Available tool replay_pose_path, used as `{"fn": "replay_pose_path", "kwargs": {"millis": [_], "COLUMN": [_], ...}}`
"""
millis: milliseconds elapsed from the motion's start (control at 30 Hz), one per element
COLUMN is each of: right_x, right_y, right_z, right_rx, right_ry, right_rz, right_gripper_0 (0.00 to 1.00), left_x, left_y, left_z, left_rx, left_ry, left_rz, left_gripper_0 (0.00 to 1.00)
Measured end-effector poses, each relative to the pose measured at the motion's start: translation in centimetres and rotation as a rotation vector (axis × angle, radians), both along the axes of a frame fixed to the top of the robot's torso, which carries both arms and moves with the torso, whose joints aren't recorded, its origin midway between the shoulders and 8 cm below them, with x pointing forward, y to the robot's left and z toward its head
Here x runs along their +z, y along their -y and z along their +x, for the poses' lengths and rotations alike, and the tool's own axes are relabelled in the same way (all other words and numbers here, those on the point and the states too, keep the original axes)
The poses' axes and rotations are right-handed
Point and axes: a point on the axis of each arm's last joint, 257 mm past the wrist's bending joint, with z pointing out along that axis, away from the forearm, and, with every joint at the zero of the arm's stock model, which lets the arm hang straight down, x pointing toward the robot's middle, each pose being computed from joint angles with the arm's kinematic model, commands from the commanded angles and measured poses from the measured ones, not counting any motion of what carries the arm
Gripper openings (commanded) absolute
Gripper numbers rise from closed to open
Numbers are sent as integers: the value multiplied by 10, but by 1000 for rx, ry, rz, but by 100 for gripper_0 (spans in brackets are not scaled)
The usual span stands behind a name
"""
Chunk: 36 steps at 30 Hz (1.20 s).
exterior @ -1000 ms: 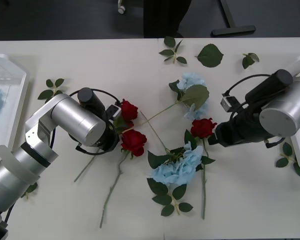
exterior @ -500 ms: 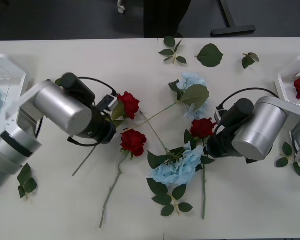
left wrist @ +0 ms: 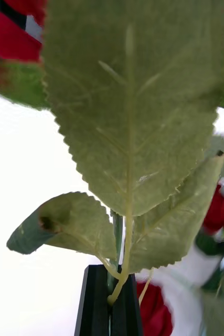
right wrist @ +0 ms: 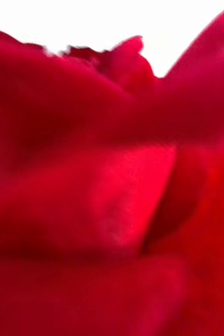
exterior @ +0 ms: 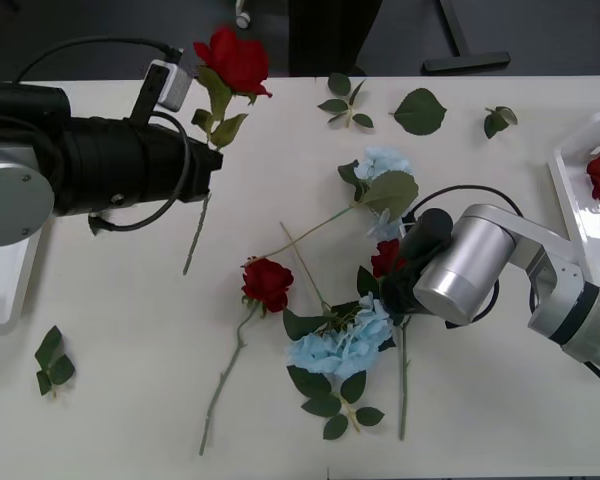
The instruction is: Place the red flowers into the right box and the blue flowers into the left box. If a person shows an open palm, hand one flower to the person first, then continue sorting.
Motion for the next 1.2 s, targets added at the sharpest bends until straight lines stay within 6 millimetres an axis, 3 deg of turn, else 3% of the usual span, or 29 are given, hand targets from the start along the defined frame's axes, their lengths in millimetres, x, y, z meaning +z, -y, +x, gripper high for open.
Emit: {"fn": "replay_pose_path", "kwargs": {"millis": [100,200,500,600,700,900,1033,1200], "right_x": [0,2,14,31,60,128,142,163], "right_y": [-5,-9,-11,-9,3,65,116,178], "right_z": [2,3,9,15,22,54,65,83], "right_rx": [5,5,-82,-122,-102,-1,-68,57], "right_ry": [6,7,-42,-61,-84,-5,23,125], "right_rz": [9,18,132,201,254,251,226,63], "right_gripper_0": [17,0,0,0,0,0,0,0], "left_x": [13,29,71,92,102,106,100,95], "left_y": [17,36,87,106,130,170,191,215], "left_z": [-2,-1,-10,-14,-24,-37,-35,-28], "left_rx": [-13,-26,-70,-87,-115,-147,-137,-133], "left_ry": [39,73,134,185,206,199,186,157], "left_rz": [-81,-165,-371,-465,-534,-663,-742,-779], "left_gripper_0": [0,0,0,0,0,0,0,0]}}
